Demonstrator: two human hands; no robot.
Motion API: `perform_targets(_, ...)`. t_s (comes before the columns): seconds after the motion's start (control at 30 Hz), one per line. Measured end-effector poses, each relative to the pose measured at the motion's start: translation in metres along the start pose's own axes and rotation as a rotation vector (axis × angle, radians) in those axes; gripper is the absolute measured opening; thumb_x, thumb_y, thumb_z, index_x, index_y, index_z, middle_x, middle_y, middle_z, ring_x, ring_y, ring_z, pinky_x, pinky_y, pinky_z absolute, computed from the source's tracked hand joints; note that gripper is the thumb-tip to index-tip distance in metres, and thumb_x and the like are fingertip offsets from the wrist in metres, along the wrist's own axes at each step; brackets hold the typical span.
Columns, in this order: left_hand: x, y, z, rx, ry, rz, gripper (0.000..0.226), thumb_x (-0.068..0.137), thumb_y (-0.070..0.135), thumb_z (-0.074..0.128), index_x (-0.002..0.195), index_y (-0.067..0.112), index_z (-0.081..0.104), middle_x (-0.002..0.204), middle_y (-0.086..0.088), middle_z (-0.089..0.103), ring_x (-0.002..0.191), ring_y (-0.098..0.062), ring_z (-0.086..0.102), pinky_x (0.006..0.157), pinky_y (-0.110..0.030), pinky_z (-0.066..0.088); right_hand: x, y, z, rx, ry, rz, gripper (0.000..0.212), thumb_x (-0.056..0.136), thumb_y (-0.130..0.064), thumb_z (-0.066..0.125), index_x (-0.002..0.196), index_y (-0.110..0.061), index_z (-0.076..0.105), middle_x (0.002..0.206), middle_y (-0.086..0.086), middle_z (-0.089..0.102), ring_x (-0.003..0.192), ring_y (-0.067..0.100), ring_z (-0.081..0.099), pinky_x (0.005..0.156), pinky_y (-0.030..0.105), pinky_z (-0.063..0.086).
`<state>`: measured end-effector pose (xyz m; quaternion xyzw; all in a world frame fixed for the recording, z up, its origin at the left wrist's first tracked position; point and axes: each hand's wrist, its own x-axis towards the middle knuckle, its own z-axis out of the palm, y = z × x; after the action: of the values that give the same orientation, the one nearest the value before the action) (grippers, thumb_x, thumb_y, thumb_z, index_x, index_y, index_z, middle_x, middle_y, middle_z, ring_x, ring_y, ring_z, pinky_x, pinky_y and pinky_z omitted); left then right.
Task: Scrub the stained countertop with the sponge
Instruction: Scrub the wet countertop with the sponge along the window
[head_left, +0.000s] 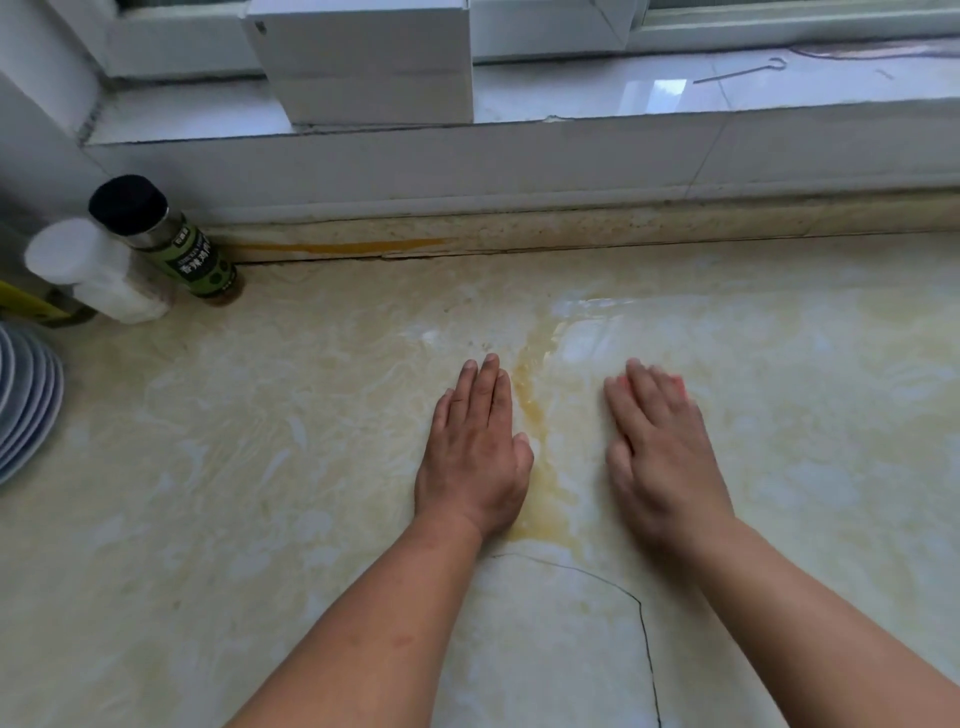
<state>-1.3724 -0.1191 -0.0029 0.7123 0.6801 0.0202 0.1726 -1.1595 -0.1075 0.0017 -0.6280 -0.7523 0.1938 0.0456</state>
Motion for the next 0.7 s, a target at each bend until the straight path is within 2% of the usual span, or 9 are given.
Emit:
perform_targets(0.07, 0.000, 0.000, 0.000, 0.009, -0.001, -0.008, 0.079, 0.095, 0.044, 0.011, 0.167, 0.016, -0.006, 0.174, 0.002, -0.022, 0.158, -0.013, -0.024, 0.128, -0.036, -0.012, 0.042, -0.003, -0.007, 0.005, 0.007, 0.021, 0.066, 0.095, -0.036, 0.027, 0.160, -0.026, 0.019, 0.170, -0.004, -0.001, 0.156, 0.018, -0.007, 0.126, 0.047, 0.003)
perform_targets(0.17, 0.000, 0.000, 0.000, 0.002, 0.002, -0.009, 0.079, 0.096, 0.044, 0.013, 0.167, 0.017, -0.006, 0.174, 0.003, -0.021, 0.158, -0.012, -0.024, 0.127, -0.035, -0.012, 0.078, -0.009, -0.015, 0.008, 0.005, 0.058, 0.063, 0.098, -0.029, 0.034, 0.159, -0.025, 0.021, 0.170, -0.003, 0.001, 0.155, 0.017, -0.005, 0.126, 0.047, 0.003)
perform_targets(0.3, -0.001, 0.000, 0.000, 0.001, 0.002, -0.007, 0.080, 0.095, 0.045, 0.012, 0.167, 0.017, -0.006, 0.174, 0.003, -0.021, 0.158, -0.012, -0.024, 0.126, -0.034, -0.014, 0.009, -0.017, -0.001, 0.018, 0.006, -0.047, 0.071, 0.090, -0.038, 0.027, 0.160, -0.024, 0.021, 0.170, -0.003, 0.006, 0.156, 0.019, -0.006, 0.126, 0.047, 0.006)
perform_targets(0.4, 0.000, 0.000, 0.001, -0.005, 0.003, -0.007, 0.079, 0.095, 0.045, 0.011, 0.167, 0.017, -0.007, 0.173, 0.003, -0.023, 0.157, -0.012, -0.025, 0.127, -0.034, -0.014, -0.043, -0.024, 0.012, 0.011, -0.019, -0.095, 0.071, 0.090, -0.036, 0.029, 0.159, -0.024, 0.025, 0.169, -0.005, 0.009, 0.156, 0.016, -0.006, 0.125, 0.045, 0.006)
perform_targets(0.5, 0.000, 0.000, 0.001, -0.005, 0.007, -0.005, 0.082, 0.091, 0.047, 0.006, 0.167, 0.017, -0.006, 0.173, 0.003, -0.022, 0.157, -0.012, -0.025, 0.125, -0.033, -0.016, -0.002, -0.030, 0.008, -0.007, -0.049, -0.086, 0.073, 0.090, -0.039, 0.024, 0.161, -0.026, 0.016, 0.170, -0.006, -0.001, 0.155, 0.015, -0.012, 0.125, 0.042, -0.002)
perform_targets(0.6, 0.000, 0.000, 0.000, -0.022, 0.017, -0.003, 0.084, 0.089, 0.048, 0.005, 0.167, 0.017, -0.003, 0.174, 0.003, -0.018, 0.158, -0.012, -0.022, 0.123, -0.031, -0.017, 0.068, -0.040, -0.003, -0.017, -0.024, -0.038, 0.068, 0.096, -0.033, 0.034, 0.161, -0.026, 0.015, 0.170, -0.004, -0.002, 0.156, 0.019, -0.009, 0.126, 0.047, 0.001)
perform_targets(0.7, 0.000, 0.000, 0.000, -0.027, 0.015, 0.001, 0.085, 0.088, 0.048, 0.004, 0.167, 0.017, -0.002, 0.175, 0.002, -0.018, 0.159, -0.012, -0.021, 0.124, -0.032, -0.016, 0.087, -0.043, -0.006, -0.004, -0.022, 0.003, 0.067, 0.096, -0.028, 0.039, 0.160, -0.026, 0.018, 0.170, -0.004, 0.001, 0.156, 0.019, -0.006, 0.125, 0.047, 0.002)
